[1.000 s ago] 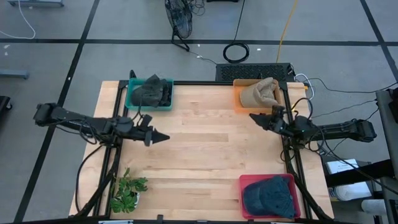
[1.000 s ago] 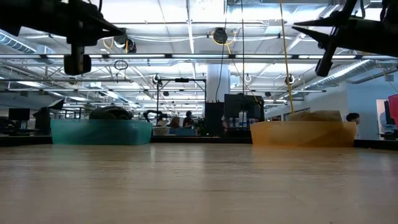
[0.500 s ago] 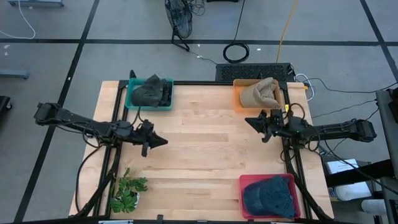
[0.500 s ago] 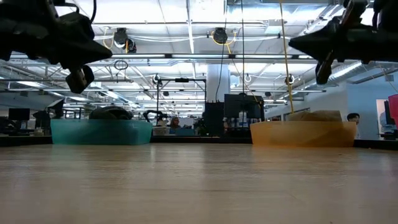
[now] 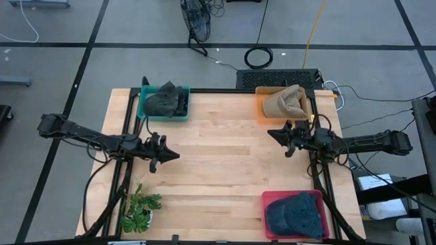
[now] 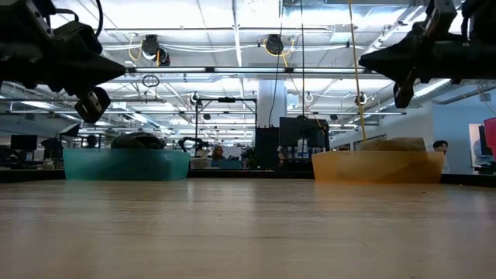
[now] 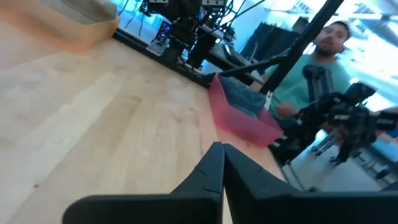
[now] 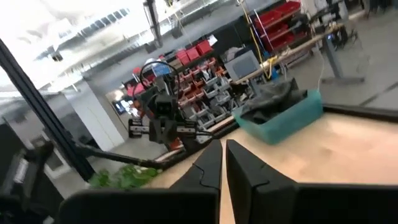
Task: Pick & Place hat
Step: Return to Home Position
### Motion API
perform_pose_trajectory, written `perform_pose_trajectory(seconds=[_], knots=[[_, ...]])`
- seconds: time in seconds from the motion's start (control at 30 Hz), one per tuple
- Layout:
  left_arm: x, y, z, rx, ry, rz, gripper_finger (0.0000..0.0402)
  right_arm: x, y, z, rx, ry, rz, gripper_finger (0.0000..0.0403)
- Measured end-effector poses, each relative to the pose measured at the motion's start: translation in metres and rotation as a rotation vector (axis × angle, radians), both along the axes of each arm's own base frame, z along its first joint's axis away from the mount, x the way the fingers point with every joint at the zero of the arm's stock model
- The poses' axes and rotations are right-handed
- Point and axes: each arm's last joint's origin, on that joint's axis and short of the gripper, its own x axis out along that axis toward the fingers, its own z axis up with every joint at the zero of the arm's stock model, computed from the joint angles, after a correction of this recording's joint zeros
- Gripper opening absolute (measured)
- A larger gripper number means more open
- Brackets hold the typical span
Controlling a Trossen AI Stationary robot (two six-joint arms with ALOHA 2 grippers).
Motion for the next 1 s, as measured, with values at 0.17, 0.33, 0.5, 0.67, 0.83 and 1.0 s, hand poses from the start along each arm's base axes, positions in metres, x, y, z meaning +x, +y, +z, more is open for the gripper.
perform_pose_trajectory(seconds=[0.17, 0.33, 0.5, 0.67, 0.83, 1.0], knots=[[-0.002, 0.001, 0.0, 0.074, 0.002, 0.006, 0.0002, 0.0, 0.0, -0.003, -0.089, 0.055, -0.012, 0.0002], [-0.004, 0.002, 0.003, 0.11, -0.035, 0.015, 0.0003, 0.001, 0.0, -0.005, -0.087, 0.069, -0.012, 0.0002], [-0.007, 0.004, 0.002, 0.133, -0.02, -0.002, 0.0004, 0.001, 0.0, -0.005, -0.085, 0.068, -0.012, 0.0002], [-0.012, 0.005, 0.006, 0.144, -0.051, -0.032, 0.0004, 0.001, 0.0, -0.005, -0.084, 0.068, -0.012, 0.0002], [-0.017, 0.006, 0.005, 0.178, -0.047, -0.04, 0.0003, 0.001, 0.0, -0.005, -0.084, 0.068, -0.012, 0.0002], [-0.022, 0.008, 0.004, 0.223, -0.039, -0.038, 0.0003, 0.001, 0.0, -0.005, -0.084, 0.069, -0.012, 0.0002]])
